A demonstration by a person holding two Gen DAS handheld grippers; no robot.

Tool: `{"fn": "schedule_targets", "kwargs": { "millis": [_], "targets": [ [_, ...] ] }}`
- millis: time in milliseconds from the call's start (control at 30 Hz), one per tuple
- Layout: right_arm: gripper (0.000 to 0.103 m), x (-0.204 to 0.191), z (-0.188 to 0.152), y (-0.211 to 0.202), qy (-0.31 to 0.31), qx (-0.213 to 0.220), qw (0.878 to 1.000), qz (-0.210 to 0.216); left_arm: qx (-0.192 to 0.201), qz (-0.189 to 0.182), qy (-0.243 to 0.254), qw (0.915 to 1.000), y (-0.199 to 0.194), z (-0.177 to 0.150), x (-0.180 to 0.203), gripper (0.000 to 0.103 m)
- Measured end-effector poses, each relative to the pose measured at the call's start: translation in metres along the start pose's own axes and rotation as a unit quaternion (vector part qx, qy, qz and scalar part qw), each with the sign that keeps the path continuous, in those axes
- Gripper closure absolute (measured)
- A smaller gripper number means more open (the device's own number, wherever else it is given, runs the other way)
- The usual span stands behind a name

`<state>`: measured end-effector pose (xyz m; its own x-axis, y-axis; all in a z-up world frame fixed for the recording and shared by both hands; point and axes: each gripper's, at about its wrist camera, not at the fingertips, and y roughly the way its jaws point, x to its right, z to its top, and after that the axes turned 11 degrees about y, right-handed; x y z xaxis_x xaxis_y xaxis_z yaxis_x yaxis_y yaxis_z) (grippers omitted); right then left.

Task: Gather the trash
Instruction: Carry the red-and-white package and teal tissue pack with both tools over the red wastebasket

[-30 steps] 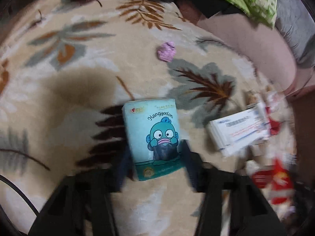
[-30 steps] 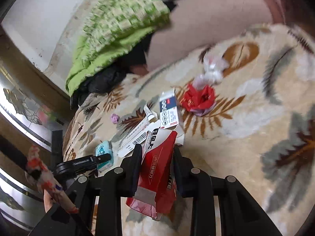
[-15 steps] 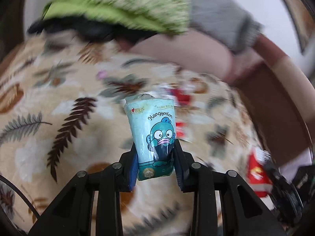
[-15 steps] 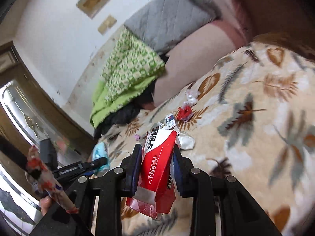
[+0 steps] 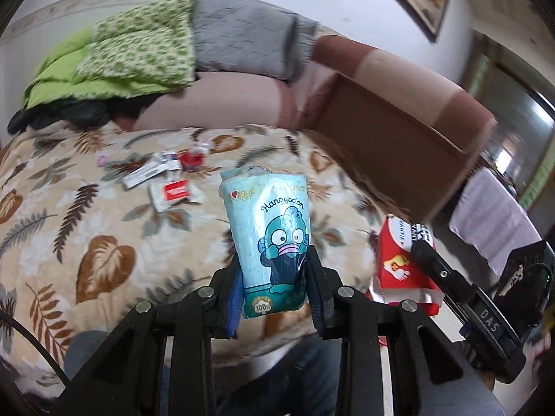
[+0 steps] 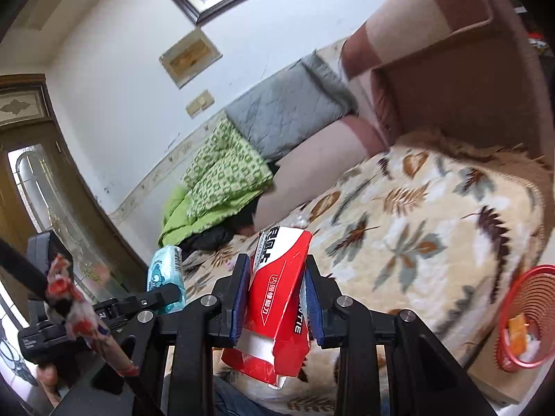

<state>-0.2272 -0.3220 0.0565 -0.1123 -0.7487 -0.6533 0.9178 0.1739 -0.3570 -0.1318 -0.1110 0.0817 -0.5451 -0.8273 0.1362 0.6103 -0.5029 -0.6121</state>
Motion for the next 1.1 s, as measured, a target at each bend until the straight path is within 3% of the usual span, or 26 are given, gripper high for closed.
{"fn": "schedule_targets", "kwargs": {
  "millis": [433,1100],
  "targets": [
    [0.071,0.043,0.016,-0.082,0.025,0.077,0.996,-0.046,-0.001,-0.061,0.063,0.9962,-0.010,-0.003,0.086,0.073],
    [0.071,0.109,0.043,-0.156,0.059,0.159,0.973,-0.155,-0.039,-0.140,0.133,0.9803,0.044,0.001,0.182,0.073]
  ]
}}
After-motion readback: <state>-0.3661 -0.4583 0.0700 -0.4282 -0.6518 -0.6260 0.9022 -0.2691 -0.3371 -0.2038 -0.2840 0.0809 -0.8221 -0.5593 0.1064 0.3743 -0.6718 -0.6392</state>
